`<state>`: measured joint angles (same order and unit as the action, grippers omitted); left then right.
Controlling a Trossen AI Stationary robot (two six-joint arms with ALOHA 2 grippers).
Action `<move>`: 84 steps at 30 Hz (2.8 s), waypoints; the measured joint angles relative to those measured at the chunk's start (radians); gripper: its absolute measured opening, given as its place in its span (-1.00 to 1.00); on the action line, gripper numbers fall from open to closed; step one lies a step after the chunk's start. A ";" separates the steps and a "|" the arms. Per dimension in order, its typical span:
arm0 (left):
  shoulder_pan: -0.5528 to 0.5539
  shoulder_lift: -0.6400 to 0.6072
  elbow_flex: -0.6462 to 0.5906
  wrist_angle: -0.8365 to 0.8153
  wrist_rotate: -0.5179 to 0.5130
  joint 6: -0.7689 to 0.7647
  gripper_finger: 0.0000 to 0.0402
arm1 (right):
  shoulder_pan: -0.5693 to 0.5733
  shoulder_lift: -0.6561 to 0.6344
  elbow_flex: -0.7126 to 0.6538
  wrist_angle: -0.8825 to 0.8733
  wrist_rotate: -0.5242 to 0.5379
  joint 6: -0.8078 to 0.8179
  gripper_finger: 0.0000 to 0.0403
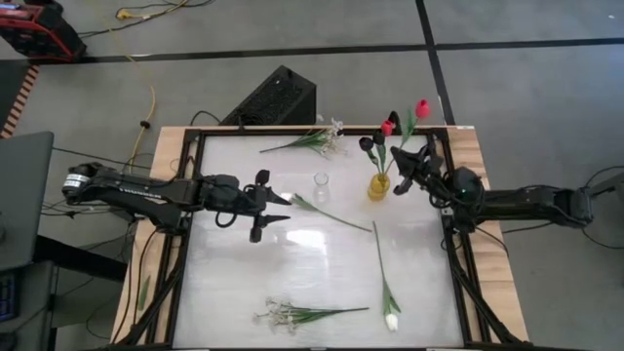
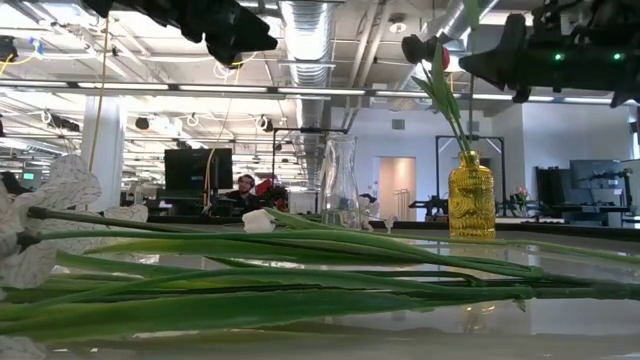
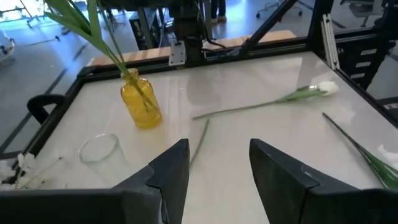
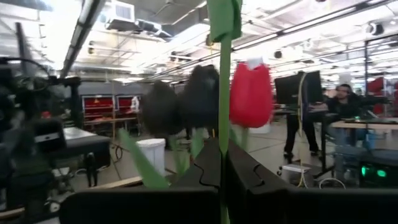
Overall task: Sort flowers into vase by color
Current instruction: Put the pink flower into the yellow vase, then put the bottom right white flower into the transparent vase
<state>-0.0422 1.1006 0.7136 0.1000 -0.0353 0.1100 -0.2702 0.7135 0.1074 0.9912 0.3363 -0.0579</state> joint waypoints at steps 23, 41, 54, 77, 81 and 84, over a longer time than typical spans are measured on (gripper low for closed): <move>-0.001 -0.001 0.001 -0.067 0.031 -0.040 -0.21 | -0.012 0.155 0.000 0.013 -0.049 -0.021 -0.77; -0.007 -0.001 0.001 -0.067 0.066 -0.043 -0.22 | -0.008 -0.001 0.029 -0.305 -0.049 -0.081 -0.03; -0.007 -0.001 0.001 -0.066 0.057 -0.025 -0.22 | 0.076 -0.099 0.452 -1.419 -0.039 0.001 0.28; -0.019 0.062 0.003 -0.052 0.083 -0.025 -0.22 | 0.675 0.377 0.570 -1.481 -0.338 -0.104 0.23; -0.021 0.130 0.002 -0.051 0.084 -0.032 -0.22 | 0.758 0.537 0.580 -1.430 -0.333 -0.209 0.18; -0.021 0.174 0.002 -0.002 0.119 -0.051 -0.22 | 0.792 0.645 0.639 -1.460 -0.333 -0.261 0.15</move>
<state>-0.0633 1.2748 0.7153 0.0979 0.0839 0.0593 0.5222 1.3589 0.7461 -0.4684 0.0034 -0.3185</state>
